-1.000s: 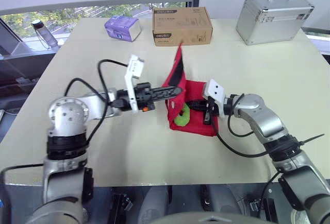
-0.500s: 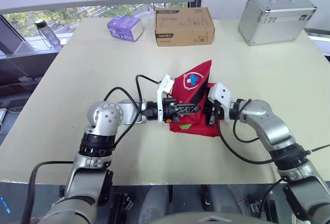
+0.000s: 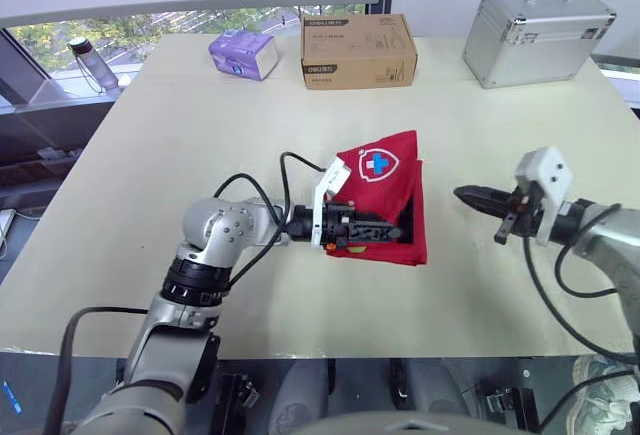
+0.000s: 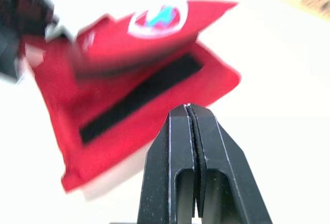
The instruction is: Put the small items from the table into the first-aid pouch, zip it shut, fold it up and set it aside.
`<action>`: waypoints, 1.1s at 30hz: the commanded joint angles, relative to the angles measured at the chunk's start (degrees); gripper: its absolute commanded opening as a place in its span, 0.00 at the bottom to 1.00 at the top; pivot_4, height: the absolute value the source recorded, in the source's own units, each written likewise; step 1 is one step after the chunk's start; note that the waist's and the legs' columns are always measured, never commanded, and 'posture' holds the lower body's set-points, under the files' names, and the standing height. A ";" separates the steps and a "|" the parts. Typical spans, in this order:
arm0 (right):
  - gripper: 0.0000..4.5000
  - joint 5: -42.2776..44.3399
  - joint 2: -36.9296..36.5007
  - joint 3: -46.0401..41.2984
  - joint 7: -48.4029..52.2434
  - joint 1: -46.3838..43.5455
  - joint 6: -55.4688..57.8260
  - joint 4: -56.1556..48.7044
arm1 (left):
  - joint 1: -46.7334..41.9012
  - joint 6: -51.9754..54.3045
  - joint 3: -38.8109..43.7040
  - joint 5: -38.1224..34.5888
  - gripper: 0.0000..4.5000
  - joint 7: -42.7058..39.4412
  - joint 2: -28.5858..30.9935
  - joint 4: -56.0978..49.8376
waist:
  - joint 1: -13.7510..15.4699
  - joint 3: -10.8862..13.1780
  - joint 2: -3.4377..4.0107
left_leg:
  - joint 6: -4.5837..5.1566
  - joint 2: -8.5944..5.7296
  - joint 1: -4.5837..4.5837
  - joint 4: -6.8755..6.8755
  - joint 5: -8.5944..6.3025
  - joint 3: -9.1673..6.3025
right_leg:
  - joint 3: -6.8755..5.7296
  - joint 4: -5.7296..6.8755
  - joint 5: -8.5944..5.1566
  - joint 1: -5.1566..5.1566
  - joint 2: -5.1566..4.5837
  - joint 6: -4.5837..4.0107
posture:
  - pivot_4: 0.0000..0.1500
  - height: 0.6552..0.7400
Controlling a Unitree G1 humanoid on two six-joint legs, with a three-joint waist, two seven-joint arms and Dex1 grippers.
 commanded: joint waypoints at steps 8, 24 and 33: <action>0.00 -2.18 16.02 11.35 -12.52 -12.81 -3.86 7.09 | 2.91 -12.84 -3.67 9.12 0.99 -9.17 2.64 -5.12 | -0.19 0.02 0.03 | -0.01 -0.02 -0.06 -0.05 0.00 -0.06 | -0.03 -0.04 0.00 -0.02 -0.02 -0.01 | 1.00 1.00; 0.00 -11.99 13.56 20.95 -1.51 -3.01 -20.17 22.46 | 19.31 -30.60 21.46 5.53 0.99 -15.81 11.66 -18.44 | -0.77 0.05 0.07 | 0.02 0.05 0.01 -0.10 -0.01 -0.01 | -0.01 -0.03 0.00 -0.05 0.00 -0.01 | 1.00 1.00; 0.38 -10.87 11.54 22.22 3.58 -2.63 -14.64 26.65 | 27.18 -30.36 32.20 0.10 1.00 -22.31 19.04 -17.28 | -0.79 0.00 0.00 | 0.02 0.07 0.09 -0.10 -0.01 -0.01 | -0.02 -0.04 -0.01 0.03 0.02 -0.02 | 1.00 1.00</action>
